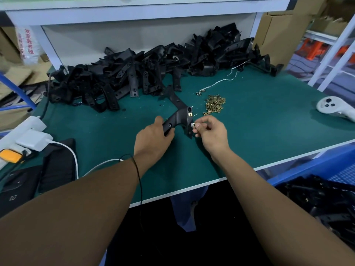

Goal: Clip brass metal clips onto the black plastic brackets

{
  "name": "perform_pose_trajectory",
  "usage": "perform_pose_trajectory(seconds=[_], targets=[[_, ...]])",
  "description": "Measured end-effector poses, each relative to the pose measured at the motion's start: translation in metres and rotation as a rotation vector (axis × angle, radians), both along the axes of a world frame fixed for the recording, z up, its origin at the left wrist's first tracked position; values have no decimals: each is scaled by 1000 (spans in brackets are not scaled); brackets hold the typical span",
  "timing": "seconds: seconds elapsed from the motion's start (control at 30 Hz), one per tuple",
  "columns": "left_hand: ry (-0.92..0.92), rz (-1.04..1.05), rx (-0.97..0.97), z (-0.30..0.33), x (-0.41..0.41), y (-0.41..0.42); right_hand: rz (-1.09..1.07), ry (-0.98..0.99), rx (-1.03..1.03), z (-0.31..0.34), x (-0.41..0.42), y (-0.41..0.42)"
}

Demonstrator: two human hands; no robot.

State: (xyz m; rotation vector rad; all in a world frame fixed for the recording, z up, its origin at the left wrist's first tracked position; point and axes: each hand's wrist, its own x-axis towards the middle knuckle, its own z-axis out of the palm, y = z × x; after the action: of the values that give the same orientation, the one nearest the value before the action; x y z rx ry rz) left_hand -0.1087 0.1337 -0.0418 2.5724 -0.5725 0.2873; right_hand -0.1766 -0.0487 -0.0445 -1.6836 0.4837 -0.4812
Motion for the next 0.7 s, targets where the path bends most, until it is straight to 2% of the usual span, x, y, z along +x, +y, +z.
perform_pose_trajectory(seconds=[0.3, 0.53, 0.7], targets=[[-8, -10, -29, -4, 2, 0, 39, 3, 15, 1, -3, -4], [-45, -51, 2, -8, 5, 2, 97, -52, 191, 8, -7, -9], [-52, -71, 22, -8, 5, 3, 143, -28, 150, 7, -7, -13]])
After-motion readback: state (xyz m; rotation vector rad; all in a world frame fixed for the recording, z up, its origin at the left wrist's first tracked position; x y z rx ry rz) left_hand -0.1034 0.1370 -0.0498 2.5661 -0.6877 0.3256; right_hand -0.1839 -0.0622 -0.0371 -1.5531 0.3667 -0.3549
